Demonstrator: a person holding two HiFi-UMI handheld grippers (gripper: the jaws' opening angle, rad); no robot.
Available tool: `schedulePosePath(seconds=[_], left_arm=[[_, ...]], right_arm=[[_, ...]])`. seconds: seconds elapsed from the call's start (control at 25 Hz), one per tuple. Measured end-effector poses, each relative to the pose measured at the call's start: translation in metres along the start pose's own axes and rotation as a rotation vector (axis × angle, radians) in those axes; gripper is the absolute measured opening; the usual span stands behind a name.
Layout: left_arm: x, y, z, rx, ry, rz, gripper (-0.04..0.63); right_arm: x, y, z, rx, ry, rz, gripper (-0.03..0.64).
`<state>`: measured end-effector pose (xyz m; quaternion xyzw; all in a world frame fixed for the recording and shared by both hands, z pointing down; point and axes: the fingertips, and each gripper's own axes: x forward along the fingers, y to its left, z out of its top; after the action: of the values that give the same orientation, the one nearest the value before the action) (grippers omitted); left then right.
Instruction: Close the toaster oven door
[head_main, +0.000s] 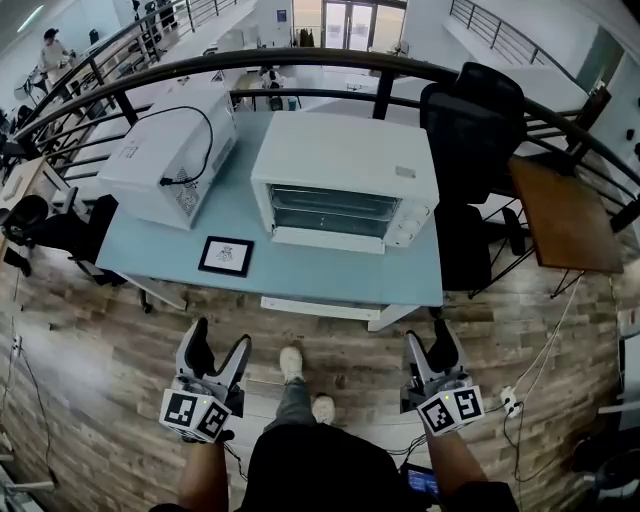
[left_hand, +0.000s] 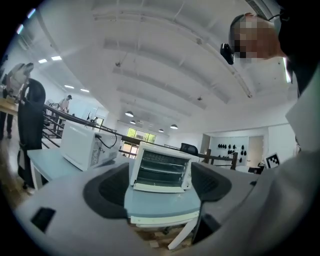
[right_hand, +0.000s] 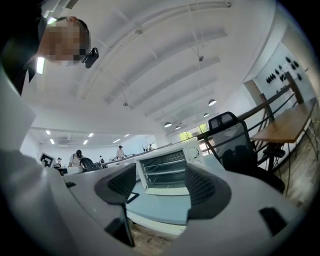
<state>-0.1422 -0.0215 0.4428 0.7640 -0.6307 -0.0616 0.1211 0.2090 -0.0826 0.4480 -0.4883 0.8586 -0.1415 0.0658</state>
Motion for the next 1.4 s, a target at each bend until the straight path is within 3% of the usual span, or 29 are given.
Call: schedulePosePath(seconds=[0.24, 0.68, 1.08, 1.4], left_arm=[[0.028, 0.021, -0.031, -0.101, 0.043, 0.009, 0.393], [0.086, 0.060, -0.117, -0.154, 0.234, 0.017, 0.391], [0.114, 0.081, -0.196, -0.438, 0.367, 0.053, 0.391], [0.130, 0.093, -0.237, -0.574, 0.428, 0.037, 0.377]], right_arm=[[0.023, -0.008, -0.025, 0.007, 0.050, -0.012, 0.300], [0.069, -0.044, -0.105, 0.040, 0.213, -0.101, 0.290], [0.079, -0.079, -0.195, 0.209, 0.395, -0.232, 0.290], [0.089, -0.083, -0.237, 0.285, 0.455, -0.282, 0.275]])
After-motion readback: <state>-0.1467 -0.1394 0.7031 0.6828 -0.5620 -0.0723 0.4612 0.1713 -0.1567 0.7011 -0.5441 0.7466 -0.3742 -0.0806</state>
